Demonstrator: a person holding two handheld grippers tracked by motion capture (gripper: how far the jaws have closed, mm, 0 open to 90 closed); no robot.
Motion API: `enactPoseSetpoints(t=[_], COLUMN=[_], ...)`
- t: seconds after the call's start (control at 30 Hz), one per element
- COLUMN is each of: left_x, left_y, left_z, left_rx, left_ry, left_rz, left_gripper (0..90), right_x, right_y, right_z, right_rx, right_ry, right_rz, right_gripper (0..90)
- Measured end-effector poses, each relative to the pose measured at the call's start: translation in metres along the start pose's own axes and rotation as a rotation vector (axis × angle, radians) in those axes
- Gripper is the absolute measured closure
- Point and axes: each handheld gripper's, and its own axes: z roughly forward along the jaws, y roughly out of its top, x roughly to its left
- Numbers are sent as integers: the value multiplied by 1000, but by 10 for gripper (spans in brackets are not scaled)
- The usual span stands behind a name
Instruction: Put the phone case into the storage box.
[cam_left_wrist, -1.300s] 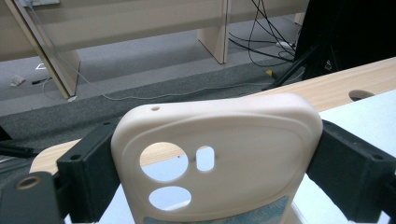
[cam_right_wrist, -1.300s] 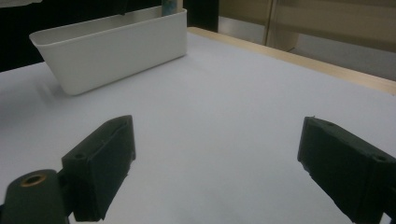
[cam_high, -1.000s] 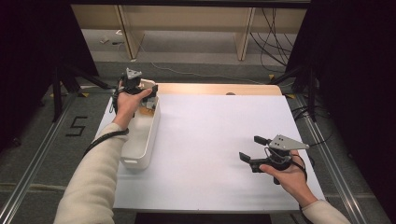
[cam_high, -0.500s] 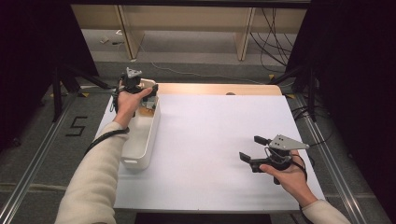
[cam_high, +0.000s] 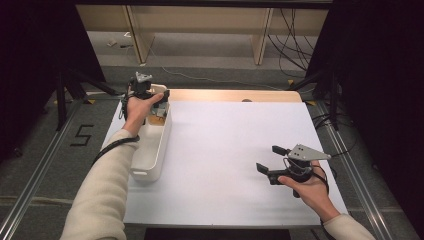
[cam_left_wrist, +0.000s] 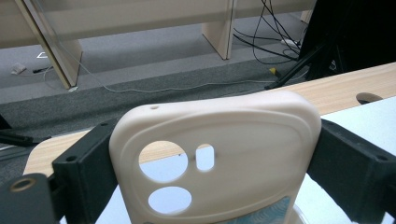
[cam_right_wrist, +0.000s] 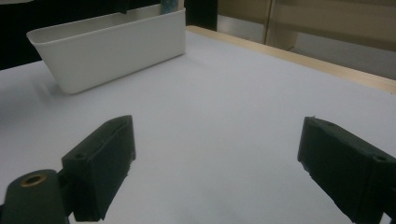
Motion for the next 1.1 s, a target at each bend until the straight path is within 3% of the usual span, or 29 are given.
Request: enactPoseSetpoints(t=[0.73,1.1], left_x=[1,2], left_y=[-5,-6], left_z=[6,7], left_rx=[41,46], left_ry=[9,18], left_rz=[-14,-21], left_gripper=[71,18], right_x=[0,0], right_y=[0,-1], right_z=[0,1], right_rx=[4,5], right_ry=[-2,-2], right_rz=[3,3], right_gripper=[119,119])
